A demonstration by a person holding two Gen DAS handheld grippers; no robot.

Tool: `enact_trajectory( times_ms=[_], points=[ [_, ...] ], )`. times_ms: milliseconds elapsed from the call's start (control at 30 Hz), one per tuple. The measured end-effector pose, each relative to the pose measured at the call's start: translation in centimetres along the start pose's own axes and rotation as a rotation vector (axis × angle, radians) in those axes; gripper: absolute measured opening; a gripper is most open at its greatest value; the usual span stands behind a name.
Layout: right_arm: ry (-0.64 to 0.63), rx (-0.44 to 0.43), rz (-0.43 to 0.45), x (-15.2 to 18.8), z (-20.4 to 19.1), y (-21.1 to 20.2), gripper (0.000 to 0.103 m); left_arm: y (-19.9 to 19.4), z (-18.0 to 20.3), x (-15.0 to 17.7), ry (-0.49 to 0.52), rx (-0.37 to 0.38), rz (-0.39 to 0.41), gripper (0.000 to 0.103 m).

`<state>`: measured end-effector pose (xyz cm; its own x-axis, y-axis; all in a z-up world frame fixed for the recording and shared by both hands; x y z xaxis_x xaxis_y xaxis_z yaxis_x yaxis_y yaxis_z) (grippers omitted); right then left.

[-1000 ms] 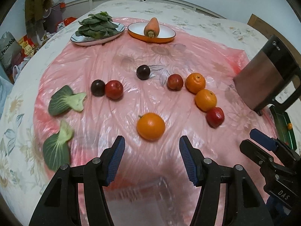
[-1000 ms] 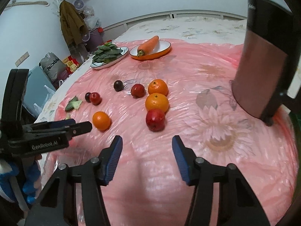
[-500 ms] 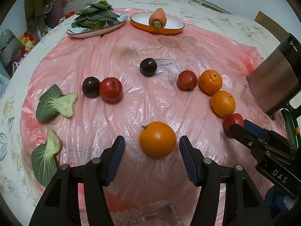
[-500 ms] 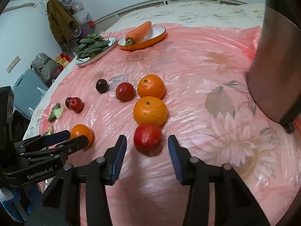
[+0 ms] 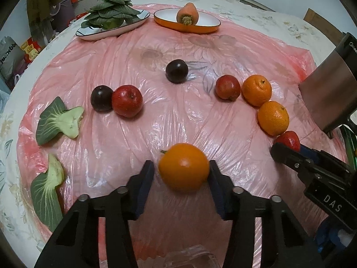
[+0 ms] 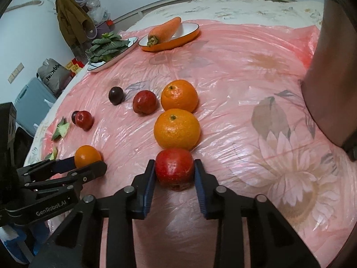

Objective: Organize fruits
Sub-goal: 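Grasp an orange with the left gripper while the right gripper grasps a red apple, then carry the orange and apple into the green tray and release both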

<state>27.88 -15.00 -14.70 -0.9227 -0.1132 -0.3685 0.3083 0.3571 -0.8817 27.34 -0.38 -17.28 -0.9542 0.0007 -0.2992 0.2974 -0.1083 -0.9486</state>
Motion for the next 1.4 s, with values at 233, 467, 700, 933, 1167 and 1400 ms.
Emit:
enact_trajectory(
  times_ms=[233, 467, 700, 933, 1167, 1400],
  points=[
    [0.020, -0.038, 0.031, 0.1, 0.4, -1.4, 0.027, -1.2, -0.2, 0.0, -0.001, 0.020, 0.020, 0.037],
    [0.014, -0.032, 0.069, 0.2, 0.6, -4.1, 0.027, -3.1, 0.1, 0.0, -0.011, 0.030, 0.049, 0.037],
    [-0.006, -0.024, 0.109, 1.9, 0.3, -8.0, 0.027, -6.3, 1.0, 0.8, 0.008, 0.031, 0.088, 0.037],
    [0.004, 0.008, 0.130, 5.6, 1.5, -11.9, 0.027, -9.3, 3.2, 3.2, 0.044, 0.052, 0.106, 0.037],
    [0.039, 0.043, 0.148, 9.1, 3.5, -15.1, 0.027, -10.6, 6.0, 5.5, 0.074, 0.079, 0.097, 0.037],
    [0.108, 0.076, 0.193, 11.4, 6.8, -18.0, 0.027, -11.1, 10.3, 7.2, 0.155, 0.083, 0.085, 0.037]
  ],
)
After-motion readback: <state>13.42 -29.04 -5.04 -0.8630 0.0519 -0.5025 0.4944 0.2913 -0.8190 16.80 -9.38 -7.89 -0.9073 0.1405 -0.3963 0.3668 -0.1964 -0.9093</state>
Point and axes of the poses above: each gripper's, at about its wrist camera, not at the fingertips, and y roughly the way its jaws point, z to its right, x to its underside, the point moved 6 cm from there along y, roughly the way its jaws point, and after that the axes turned 9 degrees about -z, right-handed, at the moved point
